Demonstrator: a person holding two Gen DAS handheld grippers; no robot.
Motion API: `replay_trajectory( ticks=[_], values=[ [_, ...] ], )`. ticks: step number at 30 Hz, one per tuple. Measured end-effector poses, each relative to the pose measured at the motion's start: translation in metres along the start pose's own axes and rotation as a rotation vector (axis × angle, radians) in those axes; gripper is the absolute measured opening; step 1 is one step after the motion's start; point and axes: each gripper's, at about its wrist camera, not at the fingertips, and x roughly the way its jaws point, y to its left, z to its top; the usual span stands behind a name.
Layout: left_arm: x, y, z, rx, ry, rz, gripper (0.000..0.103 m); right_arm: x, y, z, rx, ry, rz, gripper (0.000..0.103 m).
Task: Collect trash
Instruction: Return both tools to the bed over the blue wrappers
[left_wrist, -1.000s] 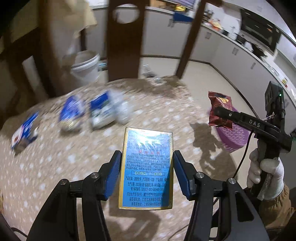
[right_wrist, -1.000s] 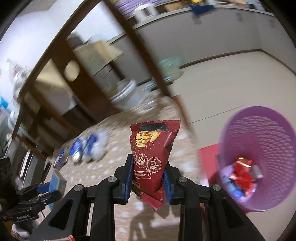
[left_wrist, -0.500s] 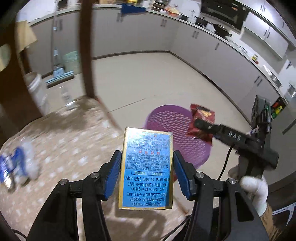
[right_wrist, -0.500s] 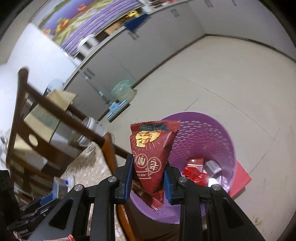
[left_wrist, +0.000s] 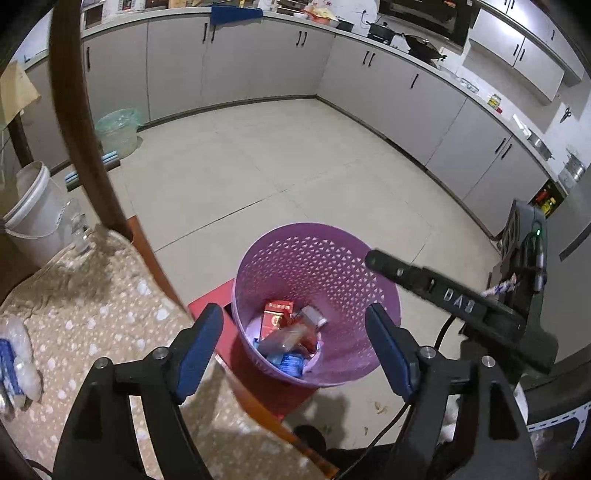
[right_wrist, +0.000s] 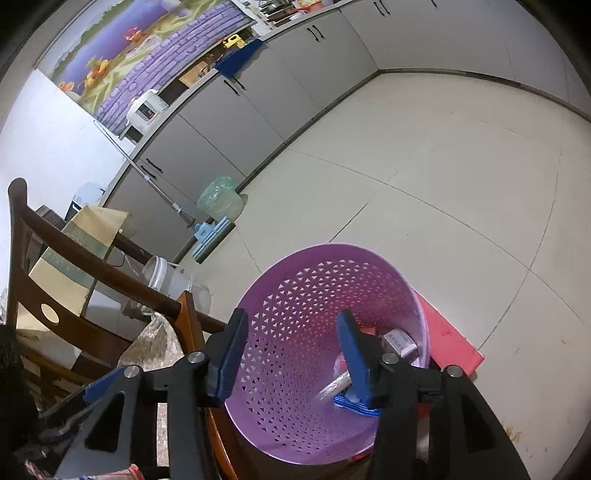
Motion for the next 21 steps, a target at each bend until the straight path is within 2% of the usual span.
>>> replay_trajectory(
  ticks=[2, 7, 10, 12, 14, 15, 18, 21],
  values=[
    [-0.004, 0.006, -0.007, -0.012, -0.001, 0.012, 0.079, 0.002, 0.006, -0.001, -0.014, 0.000, 0.003, 0.056],
    [-0.022, 0.029, -0.030, -0.053, 0.006, 0.093, 0.080, 0.004, 0.037, -0.012, -0.114, -0.034, 0.016, 0.066],
    [-0.038, 0.050, -0.044, -0.083, -0.005, 0.142, 0.080, -0.002, 0.069, -0.025, -0.217, -0.116, 0.025, 0.068],
    [-0.052, 0.071, -0.058, -0.115, -0.013, 0.191, 0.080, -0.006, 0.086, -0.034, -0.271, -0.169, 0.028, 0.075],
    [-0.066, 0.097, -0.073, -0.154, -0.022, 0.245, 0.080, -0.006, 0.104, -0.044, -0.308, -0.201, 0.065, 0.077],
    [-0.074, 0.112, -0.080, -0.179, -0.025, 0.271, 0.081, -0.004, 0.111, -0.047, -0.311, -0.184, 0.101, 0.077],
    [-0.094, 0.156, -0.101, -0.251, -0.025, 0.358, 0.081, 0.015, 0.132, -0.058, -0.321, -0.056, 0.195, 0.077],
    [-0.117, 0.206, -0.122, -0.324, -0.022, 0.469, 0.081, 0.030, 0.154, -0.077, -0.372, 0.031, 0.200, 0.077]
  ],
)
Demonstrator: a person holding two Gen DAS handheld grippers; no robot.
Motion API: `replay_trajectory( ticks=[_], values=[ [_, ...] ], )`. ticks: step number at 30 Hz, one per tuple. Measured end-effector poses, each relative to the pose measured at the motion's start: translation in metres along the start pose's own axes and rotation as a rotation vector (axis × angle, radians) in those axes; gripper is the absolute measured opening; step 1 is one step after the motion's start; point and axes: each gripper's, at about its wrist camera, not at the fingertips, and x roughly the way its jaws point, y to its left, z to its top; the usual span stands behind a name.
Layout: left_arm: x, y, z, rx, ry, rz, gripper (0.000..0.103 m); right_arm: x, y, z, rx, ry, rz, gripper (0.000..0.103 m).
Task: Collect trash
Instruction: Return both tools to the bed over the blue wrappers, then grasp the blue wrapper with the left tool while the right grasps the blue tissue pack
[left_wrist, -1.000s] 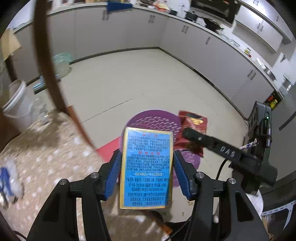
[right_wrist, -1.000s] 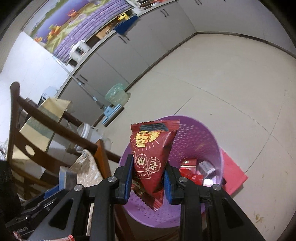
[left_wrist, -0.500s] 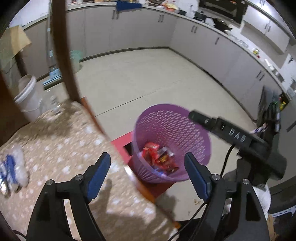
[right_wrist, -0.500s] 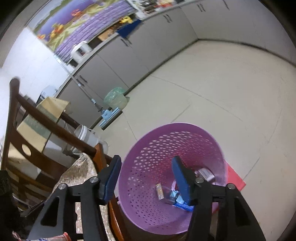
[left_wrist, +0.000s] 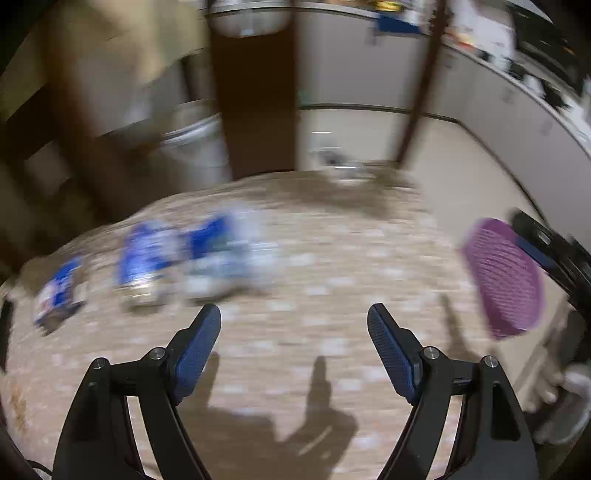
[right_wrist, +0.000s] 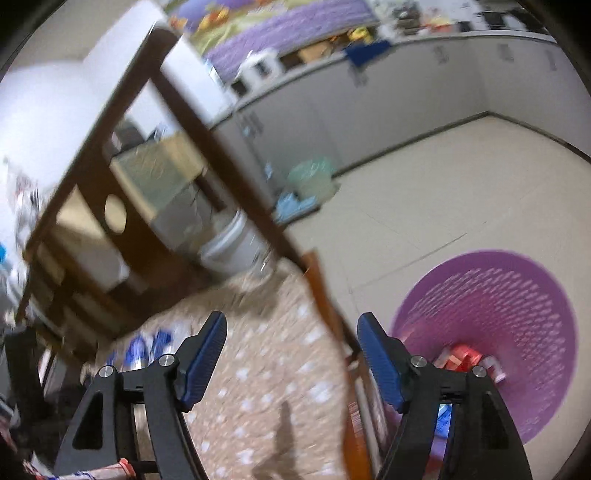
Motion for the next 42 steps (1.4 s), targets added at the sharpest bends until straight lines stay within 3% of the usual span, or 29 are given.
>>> replay_trajectory(
  ticks=[6, 12, 17, 19, 20, 21, 22, 29, 33, 38, 42],
  values=[
    [0.014, 0.088, 0.011, -0.129, 0.005, 0.113, 0.081, 0.024, 0.039, -0.020, -0.116, 0.085, 0.010, 0.077],
    [0.046, 0.132, 0.042, -0.165, 0.014, 0.176, 0.081, 0.044, 0.051, -0.032, -0.160, 0.136, -0.005, 0.077],
    [0.087, 0.143, 0.055, -0.197, 0.107, 0.113, 0.081, 0.057, 0.052, -0.037, -0.169, 0.158, -0.019, 0.077],
    [0.102, 0.144, 0.049, -0.237, 0.169, 0.025, 0.079, 0.060, 0.052, -0.036, -0.170, 0.166, -0.023, 0.077],
    [0.104, 0.144, 0.046, -0.247, 0.178, 0.006, 0.064, 0.062, 0.052, -0.037, -0.172, 0.170, -0.023, 0.077],
    [0.101, 0.140, 0.042, -0.229, 0.158, 0.046, 0.045, 0.063, 0.054, -0.036, -0.173, 0.173, -0.024, 0.077],
    [0.097, 0.138, 0.039, -0.216, 0.152, 0.045, 0.034, 0.064, 0.055, -0.037, -0.176, 0.175, -0.024, 0.077],
    [0.036, 0.139, 0.003, -0.220, 0.081, -0.054, 0.035, 0.069, 0.067, -0.044, -0.211, 0.192, -0.014, 0.077],
    [-0.006, 0.152, -0.035, -0.258, 0.027, -0.117, 0.035, 0.070, 0.083, -0.055, -0.263, 0.201, 0.005, 0.077],
    [-0.041, 0.169, -0.072, -0.315, -0.003, -0.126, 0.035, 0.069, 0.118, -0.057, -0.305, 0.226, 0.077, 0.077],
    [-0.054, 0.188, -0.093, -0.332, -0.029, -0.088, 0.035, 0.086, 0.161, -0.055, -0.317, 0.272, 0.156, 0.077]
  ],
)
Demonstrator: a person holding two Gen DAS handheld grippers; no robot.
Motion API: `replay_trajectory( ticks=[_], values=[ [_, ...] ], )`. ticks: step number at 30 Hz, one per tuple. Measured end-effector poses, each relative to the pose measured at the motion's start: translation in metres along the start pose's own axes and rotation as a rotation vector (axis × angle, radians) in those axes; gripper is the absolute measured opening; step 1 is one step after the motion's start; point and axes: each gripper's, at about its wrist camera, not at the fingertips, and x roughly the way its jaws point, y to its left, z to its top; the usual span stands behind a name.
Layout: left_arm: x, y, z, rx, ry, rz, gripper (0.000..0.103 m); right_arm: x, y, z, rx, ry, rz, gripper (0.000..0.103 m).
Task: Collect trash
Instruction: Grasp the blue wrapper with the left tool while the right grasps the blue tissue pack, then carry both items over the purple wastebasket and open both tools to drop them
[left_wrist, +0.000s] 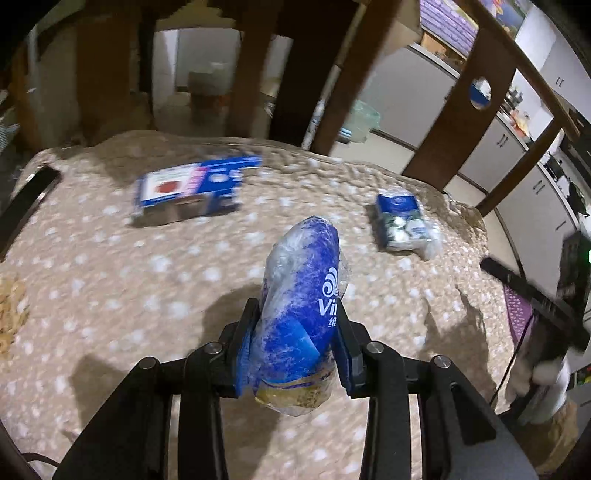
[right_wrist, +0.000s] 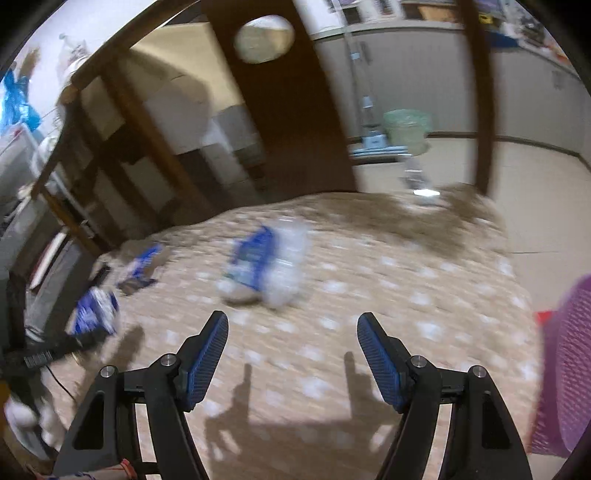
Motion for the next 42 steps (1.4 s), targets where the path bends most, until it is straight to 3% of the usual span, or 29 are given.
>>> replay_trajectory(
  ticks=[4, 8, 14, 16, 18, 19, 23, 27, 34, 35, 36, 37, 42],
  values=[
    [-0.015, 0.020, -0.009, -0.026, -0.024, 0.000, 0.035, 0.031, 0.046, 0.025, -0.088, 0.030, 0.018, 0.077],
    [-0.013, 0.028, -0.017, -0.021, -0.041, 0.019, 0.035, 0.079, 0.074, 0.039, -0.174, 0.113, -0.103, 0.077],
    [-0.005, 0.045, -0.028, -0.016, -0.056, 0.046, 0.035, 0.125, 0.084, 0.041, -0.198, 0.189, -0.223, 0.077],
    [0.001, 0.053, -0.031, -0.033, -0.044, 0.022, 0.036, 0.134, 0.089, 0.040, -0.210, 0.203, -0.255, 0.074],
    [0.001, 0.058, -0.032, -0.043, -0.056, 0.000, 0.040, 0.143, 0.095, 0.037, -0.229, 0.223, -0.297, 0.055],
    [0.001, 0.059, -0.033, -0.043, -0.059, -0.003, 0.043, 0.147, 0.097, 0.035, -0.236, 0.238, -0.311, 0.055],
    [0.005, 0.063, -0.035, -0.050, -0.048, -0.036, 0.056, 0.138, 0.106, 0.031, -0.234, 0.232, -0.296, 0.053],
    [0.010, 0.064, -0.036, -0.044, -0.054, -0.024, 0.070, 0.106, 0.112, 0.024, -0.233, 0.217, -0.242, 0.053],
    [0.029, 0.056, -0.033, 0.004, -0.035, 0.013, 0.076, 0.048, 0.109, -0.011, -0.204, 0.227, -0.120, 0.054],
    [0.028, 0.055, -0.033, 0.006, -0.033, 0.004, 0.070, 0.042, 0.107, -0.016, -0.200, 0.227, -0.113, 0.054],
    [0.025, 0.055, -0.034, -0.001, -0.035, -0.012, 0.044, 0.038, 0.104, -0.018, -0.197, 0.226, -0.108, 0.054],
    [0.024, 0.055, -0.034, -0.009, -0.031, -0.031, 0.036, 0.032, 0.099, -0.022, -0.192, 0.224, -0.104, 0.054],
    [0.012, 0.057, -0.035, -0.067, -0.024, -0.063, 0.033, 0.000, 0.068, -0.043, -0.154, 0.191, -0.126, 0.054]
  ],
)
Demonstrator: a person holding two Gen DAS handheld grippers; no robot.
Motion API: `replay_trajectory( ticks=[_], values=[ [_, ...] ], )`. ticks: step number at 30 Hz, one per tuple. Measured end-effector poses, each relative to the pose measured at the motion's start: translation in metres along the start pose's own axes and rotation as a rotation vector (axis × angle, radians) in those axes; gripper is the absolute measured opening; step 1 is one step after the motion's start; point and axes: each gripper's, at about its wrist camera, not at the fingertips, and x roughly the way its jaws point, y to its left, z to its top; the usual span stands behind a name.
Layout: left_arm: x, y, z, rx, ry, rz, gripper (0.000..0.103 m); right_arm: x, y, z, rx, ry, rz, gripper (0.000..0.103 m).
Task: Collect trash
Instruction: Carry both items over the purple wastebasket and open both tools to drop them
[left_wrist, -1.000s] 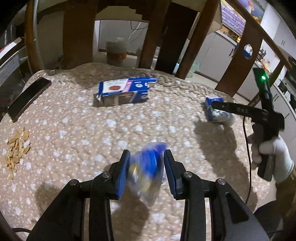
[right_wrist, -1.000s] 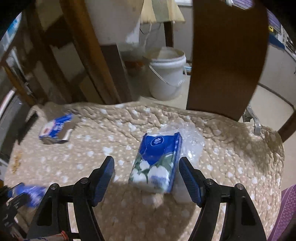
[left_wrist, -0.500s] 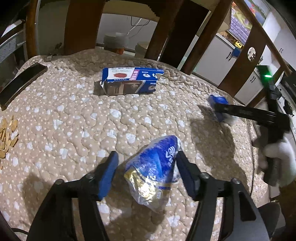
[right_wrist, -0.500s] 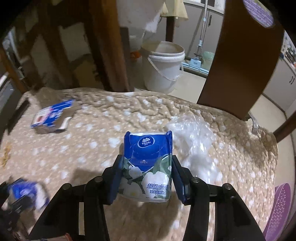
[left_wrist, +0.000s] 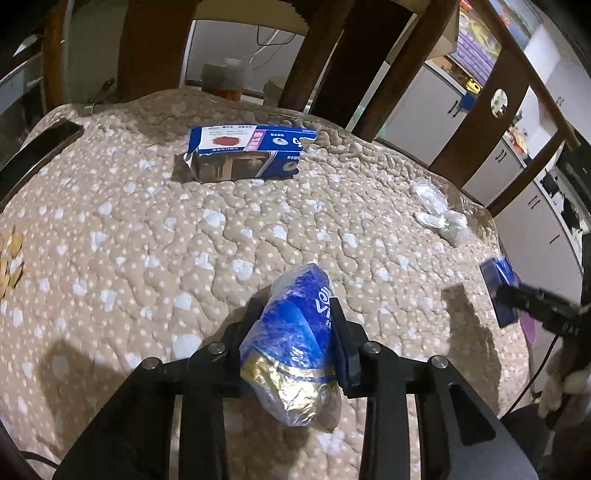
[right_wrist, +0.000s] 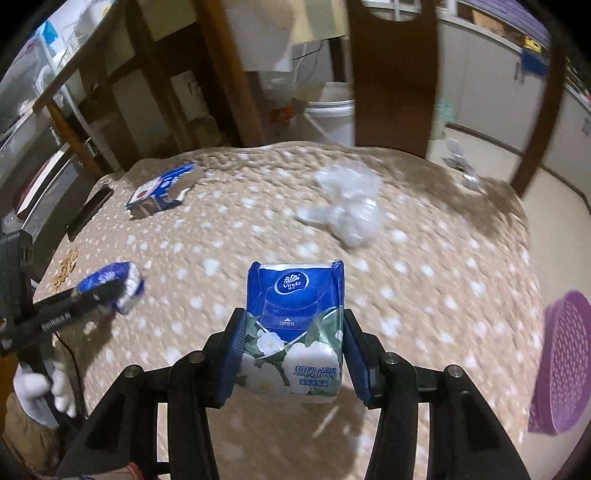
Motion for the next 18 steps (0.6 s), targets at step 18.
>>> replay_trajectory(
  ticks=[18],
  values=[
    [-0.026, -0.145, 0.015, 0.199, 0.018, -0.099, 0.033, -0.070, -0.165, -0.052, 0.323, -0.208, -0.037, 0.054]
  ],
)
